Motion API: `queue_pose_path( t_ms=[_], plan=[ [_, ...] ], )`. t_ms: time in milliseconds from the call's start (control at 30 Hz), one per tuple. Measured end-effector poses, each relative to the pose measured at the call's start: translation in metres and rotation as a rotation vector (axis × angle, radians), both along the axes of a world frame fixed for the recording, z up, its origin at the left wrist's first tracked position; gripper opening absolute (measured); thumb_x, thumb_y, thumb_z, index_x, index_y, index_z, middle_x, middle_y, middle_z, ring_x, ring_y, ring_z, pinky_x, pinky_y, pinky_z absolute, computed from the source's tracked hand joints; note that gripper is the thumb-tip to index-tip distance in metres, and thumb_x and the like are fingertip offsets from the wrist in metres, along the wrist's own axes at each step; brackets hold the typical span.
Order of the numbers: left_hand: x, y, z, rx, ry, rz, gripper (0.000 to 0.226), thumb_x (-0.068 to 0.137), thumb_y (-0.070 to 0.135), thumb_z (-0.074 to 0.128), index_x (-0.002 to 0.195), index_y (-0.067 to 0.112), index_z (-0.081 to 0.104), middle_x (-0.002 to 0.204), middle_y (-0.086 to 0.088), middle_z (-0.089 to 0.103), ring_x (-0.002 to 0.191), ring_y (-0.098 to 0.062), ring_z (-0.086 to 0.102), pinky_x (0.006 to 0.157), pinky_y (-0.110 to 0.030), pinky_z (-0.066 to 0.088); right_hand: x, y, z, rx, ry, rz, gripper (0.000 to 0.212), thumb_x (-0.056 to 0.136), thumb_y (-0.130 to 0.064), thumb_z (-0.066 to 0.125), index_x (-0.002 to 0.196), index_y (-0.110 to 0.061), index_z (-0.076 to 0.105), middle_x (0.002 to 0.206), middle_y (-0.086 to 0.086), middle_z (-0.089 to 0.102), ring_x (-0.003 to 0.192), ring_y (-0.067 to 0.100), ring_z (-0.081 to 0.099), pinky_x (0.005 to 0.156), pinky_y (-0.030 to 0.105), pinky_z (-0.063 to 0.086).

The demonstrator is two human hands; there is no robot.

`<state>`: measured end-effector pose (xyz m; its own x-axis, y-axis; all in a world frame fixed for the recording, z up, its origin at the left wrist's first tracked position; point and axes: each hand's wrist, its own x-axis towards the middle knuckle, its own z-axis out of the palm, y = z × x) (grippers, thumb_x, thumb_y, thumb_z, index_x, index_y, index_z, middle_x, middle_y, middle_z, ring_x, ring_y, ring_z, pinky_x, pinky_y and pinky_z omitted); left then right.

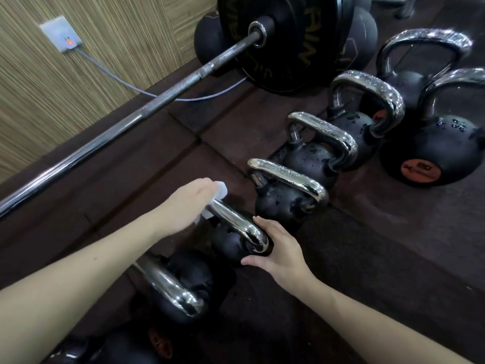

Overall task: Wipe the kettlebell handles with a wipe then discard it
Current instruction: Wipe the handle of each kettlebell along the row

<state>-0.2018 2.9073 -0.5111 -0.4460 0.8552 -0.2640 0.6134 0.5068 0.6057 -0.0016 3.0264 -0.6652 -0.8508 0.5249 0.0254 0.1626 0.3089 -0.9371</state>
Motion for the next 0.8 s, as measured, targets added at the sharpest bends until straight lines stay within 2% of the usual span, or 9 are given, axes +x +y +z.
queue_pose_path(
  t_ms=[67, 133, 200, 267, 333, 433, 533, 667, 800],
  plan=[
    [-0.007, 0.0, -0.011, 0.088, -0.458, 0.211, 0.033, 0.104, 0.03, 0.035, 0.074, 0.016, 0.031, 0.066, -0.005, 0.047, 0.07, -0.024, 0.044, 0.065, -0.037, 0.034, 0.0, 0.0, -0.001, -0.007, 0.004, -0.002, 0.096, 0.061, -0.038, 0.098, 0.146, -0.024, 0.056, 0.142, -0.021, 0.055, 0.135, -0.008, 0.048, 0.118, 0.018, 0.035],
    [-0.007, 0.002, -0.021, 0.194, -0.623, 0.401, 0.031, 0.101, 0.032, 0.036, 0.075, 0.016, 0.029, 0.068, -0.006, 0.038, 0.074, -0.025, 0.041, 0.07, -0.038, 0.031, 0.0, 0.0, 0.0, -0.009, 0.014, -0.003, 0.095, 0.061, -0.038, 0.098, 0.145, -0.024, 0.056, 0.142, -0.02, 0.055, 0.136, -0.006, 0.048, 0.118, 0.021, 0.036],
    [-0.005, 0.003, -0.024, 0.187, -0.669, 0.557, 0.028, 0.097, 0.036, 0.038, 0.078, 0.015, 0.039, 0.08, -0.01, 0.048, 0.081, -0.026, 0.045, 0.078, -0.041, 0.037, 0.0, 0.001, -0.001, -0.001, 0.011, 0.005, 0.095, 0.062, -0.04, 0.097, 0.146, -0.024, 0.056, 0.143, -0.021, 0.054, 0.136, -0.006, 0.048, 0.118, 0.021, 0.037],
    [0.002, 0.002, -0.023, 0.149, -0.454, 0.435, 0.03, 0.094, 0.041, 0.039, 0.082, 0.014, 0.045, 0.092, -0.016, 0.063, 0.083, -0.029, 0.051, 0.079, -0.045, 0.041, 0.001, 0.001, -0.001, 0.011, 0.01, 0.005, 0.096, 0.061, -0.041, 0.097, 0.146, -0.023, 0.056, 0.143, -0.02, 0.055, 0.136, -0.008, 0.048, 0.118, 0.019, 0.036],
    [0.011, -0.006, -0.018, 0.144, -0.053, 0.172, 0.023, 0.105, 0.035, 0.04, 0.088, 0.029, 0.054, 0.095, -0.003, 0.064, 0.089, -0.02, 0.056, 0.085, -0.041, 0.048, 0.0, 0.002, -0.002, 0.015, 0.008, -0.001, 0.097, 0.06, -0.041, 0.097, 0.146, -0.023, 0.056, 0.142, -0.02, 0.055, 0.134, -0.011, 0.047, 0.117, 0.016, 0.035],
    [0.031, -0.016, -0.013, 0.124, 0.618, -0.353, 0.027, 0.112, 0.029, 0.031, 0.112, 0.035, 0.057, 0.108, 0.014, 0.057, 0.117, -0.016, 0.053, 0.117, -0.044, 0.034, -0.003, 0.002, -0.001, 0.06, -0.023, -0.016, 0.099, 0.056, -0.045, 0.098, 0.145, -0.027, 0.057, 0.142, -0.023, 0.055, 0.128, -0.022, 0.044, 0.113, 0.008, 0.032],
    [0.051, -0.015, -0.016, 0.096, 0.775, -0.493, 0.041, 0.109, 0.047, 0.034, 0.129, 0.023, 0.06, 0.124, 0.003, 0.061, 0.124, -0.023, 0.055, 0.12, -0.047, 0.032, -0.003, 0.002, 0.0, 0.061, -0.037, -0.024, 0.095, 0.056, -0.045, 0.098, 0.141, -0.028, 0.06, 0.14, -0.024, 0.057, 0.129, -0.014, 0.049, 0.112, 0.015, 0.039],
    [0.066, 0.001, -0.023, 0.098, 0.964, -0.659, 0.045, 0.109, 0.048, 0.032, 0.12, 0.012, 0.059, 0.103, -0.007, 0.059, 0.089, -0.029, 0.056, 0.09, -0.047, 0.049, -0.002, 0.0, 0.004, 0.045, -0.041, -0.029, 0.087, 0.06, -0.048, 0.096, 0.138, -0.033, 0.061, 0.137, -0.025, 0.058, 0.125, -0.007, 0.056, 0.107, 0.025, 0.048],
    [0.055, 0.008, -0.014, 0.132, 0.939, -0.704, 0.044, 0.104, 0.056, 0.039, 0.105, 0.018, 0.061, 0.089, 0.001, 0.051, 0.075, -0.02, 0.046, 0.071, -0.038, 0.044, -0.003, 0.002, 0.004, 0.046, -0.046, -0.021, 0.088, 0.06, -0.047, 0.097, 0.138, -0.032, 0.061, 0.137, -0.024, 0.058, 0.126, -0.007, 0.055, 0.108, 0.025, 0.046]
  ],
)
